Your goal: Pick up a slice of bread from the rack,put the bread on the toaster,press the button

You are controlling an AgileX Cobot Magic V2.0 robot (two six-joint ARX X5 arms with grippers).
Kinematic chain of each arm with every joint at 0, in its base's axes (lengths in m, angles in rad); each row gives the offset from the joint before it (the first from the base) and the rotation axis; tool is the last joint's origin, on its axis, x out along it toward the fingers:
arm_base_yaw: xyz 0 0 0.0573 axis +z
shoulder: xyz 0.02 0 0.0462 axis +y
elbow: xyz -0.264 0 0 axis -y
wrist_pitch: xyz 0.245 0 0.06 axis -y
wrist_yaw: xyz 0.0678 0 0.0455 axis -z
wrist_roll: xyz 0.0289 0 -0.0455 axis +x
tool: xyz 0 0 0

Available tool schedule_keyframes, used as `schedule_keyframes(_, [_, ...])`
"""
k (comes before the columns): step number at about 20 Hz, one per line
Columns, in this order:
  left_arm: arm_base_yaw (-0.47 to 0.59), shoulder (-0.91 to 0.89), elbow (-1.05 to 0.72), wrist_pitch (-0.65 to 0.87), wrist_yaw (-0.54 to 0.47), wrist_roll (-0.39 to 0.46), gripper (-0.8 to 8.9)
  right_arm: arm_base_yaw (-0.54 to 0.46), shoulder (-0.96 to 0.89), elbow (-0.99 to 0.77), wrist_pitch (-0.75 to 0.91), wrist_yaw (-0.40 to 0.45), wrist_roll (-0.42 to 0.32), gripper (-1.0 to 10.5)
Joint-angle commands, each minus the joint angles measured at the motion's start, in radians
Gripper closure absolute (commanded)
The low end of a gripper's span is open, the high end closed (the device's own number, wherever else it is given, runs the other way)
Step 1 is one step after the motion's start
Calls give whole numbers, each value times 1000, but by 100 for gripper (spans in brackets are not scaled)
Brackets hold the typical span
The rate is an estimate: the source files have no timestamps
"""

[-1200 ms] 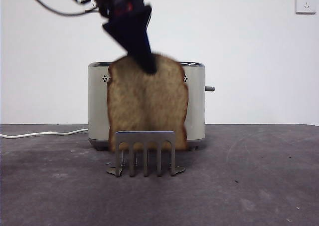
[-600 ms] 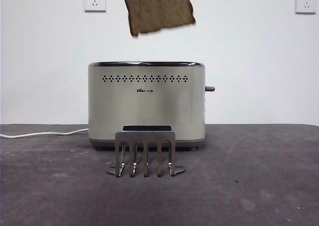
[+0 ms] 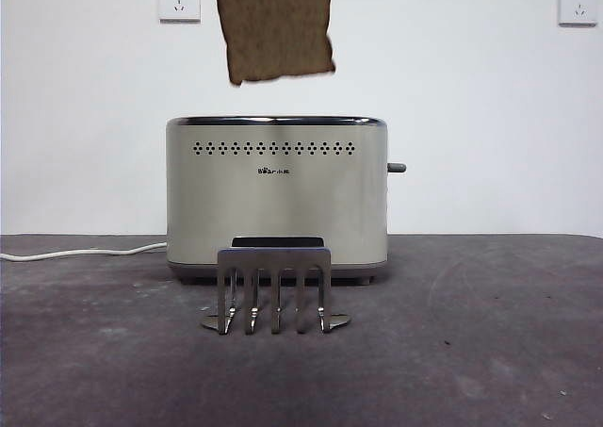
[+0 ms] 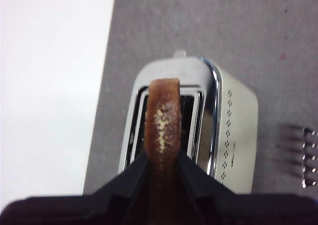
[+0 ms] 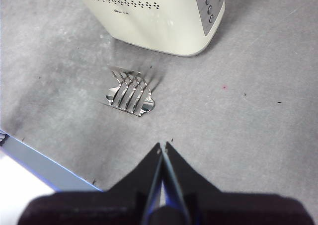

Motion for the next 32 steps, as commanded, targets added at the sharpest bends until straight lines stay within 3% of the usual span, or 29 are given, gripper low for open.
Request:
schedule_keyframes(1, [14, 36, -3, 11, 6, 30, 822, 2, 1, 0, 2, -1, -9, 958])
schedule_keyframes(15, [104, 173, -3, 13, 139, 52, 822, 2, 46, 0, 5, -1, -16, 958])
schedule_keyframes(18, [120, 213, -3, 19, 166, 16, 812, 2, 70, 0, 53, -1, -16, 958])
schedule_keyframes(20, [126, 233, -3, 28, 188, -15, 769, 2, 92, 0, 103, -2, -14, 958])
schedule_keyframes(25, [126, 237, -3, 66, 183, -61, 528, 2, 168, 0, 233, -2, 10, 958])
schedule_keyframes(32, [130, 220, -2, 122, 181, -143, 521, 2, 265, 0, 417, -2, 65, 958])
